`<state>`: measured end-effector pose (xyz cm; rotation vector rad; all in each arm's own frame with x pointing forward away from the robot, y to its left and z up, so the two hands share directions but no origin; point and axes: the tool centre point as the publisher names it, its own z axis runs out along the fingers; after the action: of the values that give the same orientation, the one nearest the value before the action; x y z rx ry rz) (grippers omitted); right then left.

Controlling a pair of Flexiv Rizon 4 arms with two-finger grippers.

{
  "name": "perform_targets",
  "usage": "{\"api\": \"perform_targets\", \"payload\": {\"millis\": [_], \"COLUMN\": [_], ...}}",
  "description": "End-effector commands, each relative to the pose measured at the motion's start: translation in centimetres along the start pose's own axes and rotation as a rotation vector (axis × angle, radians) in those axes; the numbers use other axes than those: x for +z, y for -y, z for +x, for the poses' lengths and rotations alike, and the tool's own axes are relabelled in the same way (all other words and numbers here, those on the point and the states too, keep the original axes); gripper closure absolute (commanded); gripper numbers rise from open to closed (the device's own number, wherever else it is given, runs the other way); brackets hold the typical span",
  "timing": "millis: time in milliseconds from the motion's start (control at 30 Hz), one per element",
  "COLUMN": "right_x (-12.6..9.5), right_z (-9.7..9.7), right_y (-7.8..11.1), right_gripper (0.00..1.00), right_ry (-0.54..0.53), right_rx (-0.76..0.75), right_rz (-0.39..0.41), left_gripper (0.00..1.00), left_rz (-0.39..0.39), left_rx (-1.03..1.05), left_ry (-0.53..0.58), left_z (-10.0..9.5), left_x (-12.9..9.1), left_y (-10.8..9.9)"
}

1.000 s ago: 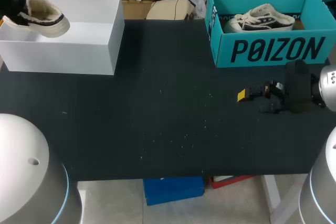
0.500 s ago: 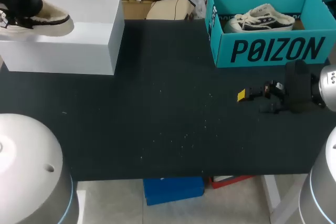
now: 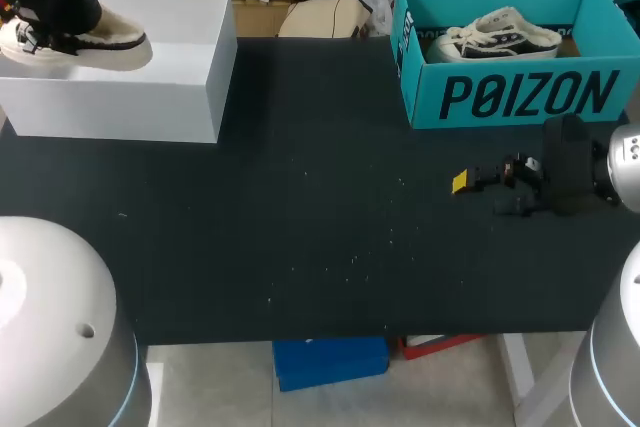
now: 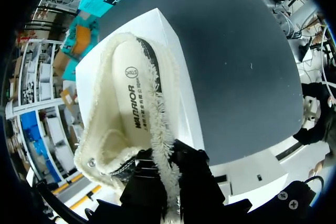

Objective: Take the shoe out of the shoebox, open the shoe tongue, remove and reinsert the insole, then place the shoe into the shoebox

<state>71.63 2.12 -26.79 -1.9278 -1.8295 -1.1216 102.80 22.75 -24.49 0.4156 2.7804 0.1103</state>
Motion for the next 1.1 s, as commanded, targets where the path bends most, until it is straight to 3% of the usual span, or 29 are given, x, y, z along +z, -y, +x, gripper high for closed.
{"api": "perform_targets", "payload": {"millis": [33,300,367,700,1100], "right_x": [0.1,0.1,0.1,0.1,0.1], "right_z": [0.1,0.1,0.1,0.1,0.1], "right_y": [0.0,0.0,0.0,0.0,0.0], "right_gripper": [0.0,0.0,0.0,0.0,0.0], "right_ry": [0.003,0.003,0.003,0.003,0.003], "right_rx": [0.001,0.001,0.001,0.001,0.001], "right_rz": [0.001,0.001,0.001,0.001,0.001], "left_gripper": [1.0,1.0,1.0,1.0,1.0], "left_rz": [0.001,-0.026,-0.061,-0.05,-0.035], "left_rx": [0.008,0.033,0.04,-0.004,-0.005], "left_ry": [-0.021,-0.054,-0.072,-0.116,-0.151], "left_z": [-1.5,-2.5,-2.1,-0.9,-0.5], "left_x": [1.8,4.3,5.0,9.3,10.7], "left_y": [-0.1,0.9,1.7,3.0,3.8]}}
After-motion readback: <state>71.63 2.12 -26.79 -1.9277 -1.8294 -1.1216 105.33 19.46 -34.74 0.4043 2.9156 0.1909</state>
